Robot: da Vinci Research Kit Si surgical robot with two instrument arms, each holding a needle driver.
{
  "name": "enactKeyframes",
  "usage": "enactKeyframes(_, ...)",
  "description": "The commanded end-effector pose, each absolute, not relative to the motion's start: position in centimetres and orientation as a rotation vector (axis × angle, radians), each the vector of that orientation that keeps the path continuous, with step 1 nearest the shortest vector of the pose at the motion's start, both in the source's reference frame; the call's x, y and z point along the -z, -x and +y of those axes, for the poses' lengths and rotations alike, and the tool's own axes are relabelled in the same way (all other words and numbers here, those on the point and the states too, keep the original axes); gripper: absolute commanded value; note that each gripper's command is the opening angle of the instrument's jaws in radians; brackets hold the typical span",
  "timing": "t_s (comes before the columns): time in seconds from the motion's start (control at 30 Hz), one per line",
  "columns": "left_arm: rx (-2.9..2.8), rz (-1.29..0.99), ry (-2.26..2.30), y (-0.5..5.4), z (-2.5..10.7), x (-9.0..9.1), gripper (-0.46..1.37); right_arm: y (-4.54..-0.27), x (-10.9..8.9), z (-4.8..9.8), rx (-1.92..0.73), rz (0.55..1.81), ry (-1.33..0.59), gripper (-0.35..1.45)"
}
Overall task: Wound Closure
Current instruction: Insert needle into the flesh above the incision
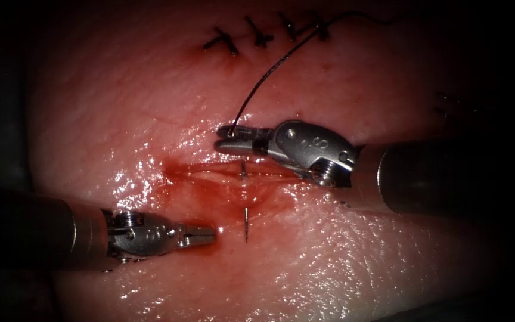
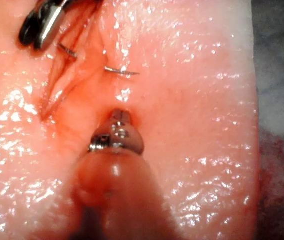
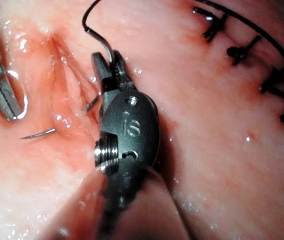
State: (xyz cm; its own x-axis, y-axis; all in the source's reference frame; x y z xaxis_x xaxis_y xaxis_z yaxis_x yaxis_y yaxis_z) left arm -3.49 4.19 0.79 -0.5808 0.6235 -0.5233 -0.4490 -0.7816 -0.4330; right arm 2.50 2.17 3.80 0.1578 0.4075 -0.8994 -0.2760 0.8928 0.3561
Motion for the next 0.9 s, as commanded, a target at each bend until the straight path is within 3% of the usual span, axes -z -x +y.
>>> enactKeyframes(0.03,-2.327,-0.352,0.907,3.49,4.19,-0.79,-0.35,-2.49,-3.79,2.19,-0.485,1.327,-0.103,-0.35)
enactKeyframes(0.9,-2.325,-0.360,0.911,3.45,4.15,-0.80,-0.35,-2.51,-3.78,2.51,-0.368,1.346,-0.028,-0.35)
